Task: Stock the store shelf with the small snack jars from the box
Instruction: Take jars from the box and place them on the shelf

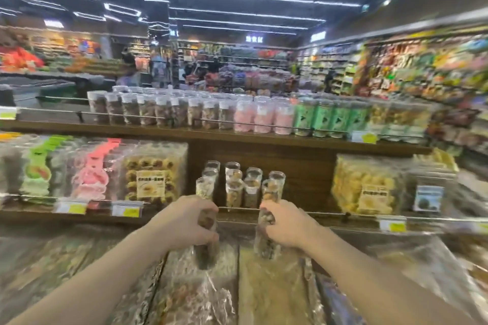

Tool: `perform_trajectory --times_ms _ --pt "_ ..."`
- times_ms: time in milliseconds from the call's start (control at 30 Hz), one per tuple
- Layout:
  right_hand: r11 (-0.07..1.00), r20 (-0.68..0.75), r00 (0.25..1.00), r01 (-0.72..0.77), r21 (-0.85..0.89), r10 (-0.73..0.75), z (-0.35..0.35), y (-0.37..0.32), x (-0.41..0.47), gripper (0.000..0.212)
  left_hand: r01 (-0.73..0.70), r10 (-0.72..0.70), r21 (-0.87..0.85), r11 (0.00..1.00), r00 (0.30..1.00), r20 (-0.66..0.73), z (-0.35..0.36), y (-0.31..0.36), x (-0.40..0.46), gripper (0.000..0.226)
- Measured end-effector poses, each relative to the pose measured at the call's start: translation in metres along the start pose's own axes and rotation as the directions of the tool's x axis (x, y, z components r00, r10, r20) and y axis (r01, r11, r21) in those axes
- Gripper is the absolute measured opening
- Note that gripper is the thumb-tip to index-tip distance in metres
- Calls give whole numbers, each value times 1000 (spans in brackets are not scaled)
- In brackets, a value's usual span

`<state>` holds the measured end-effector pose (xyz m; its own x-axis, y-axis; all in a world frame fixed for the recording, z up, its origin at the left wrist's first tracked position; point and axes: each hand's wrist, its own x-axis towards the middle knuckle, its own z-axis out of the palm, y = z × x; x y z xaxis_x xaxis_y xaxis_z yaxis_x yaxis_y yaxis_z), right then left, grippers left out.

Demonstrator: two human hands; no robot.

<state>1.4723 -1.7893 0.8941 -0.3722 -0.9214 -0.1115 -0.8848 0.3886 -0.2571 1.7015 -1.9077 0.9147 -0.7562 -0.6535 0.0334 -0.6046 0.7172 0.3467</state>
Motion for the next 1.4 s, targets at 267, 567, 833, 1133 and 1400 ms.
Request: perform_trajectory --times_ms 267,567,833,1133,1400 --pt "987 -58 985 -158 36 160 -15 94 0 49 -127 130 -39 991 988 83 35 59 76 63" --pt "984 -75 982 -170 45 173 -37 192 89 68 -72 76 -50 996 994 79 61 113 148 54" --pt "974 -44 986 -153 169 163 -34 242 199 83 54 -56 -64 996 998 -29 85 147 179 57" --pt "972 -61 980 -178 151 189 8 263 250 75 163 -164 -29 986 986 -42 88 161 175 63" --pt "976 -175 970 -139 168 169 -16 267 238 71 153 -153 -22 988 988 -28 86 159 186 63"
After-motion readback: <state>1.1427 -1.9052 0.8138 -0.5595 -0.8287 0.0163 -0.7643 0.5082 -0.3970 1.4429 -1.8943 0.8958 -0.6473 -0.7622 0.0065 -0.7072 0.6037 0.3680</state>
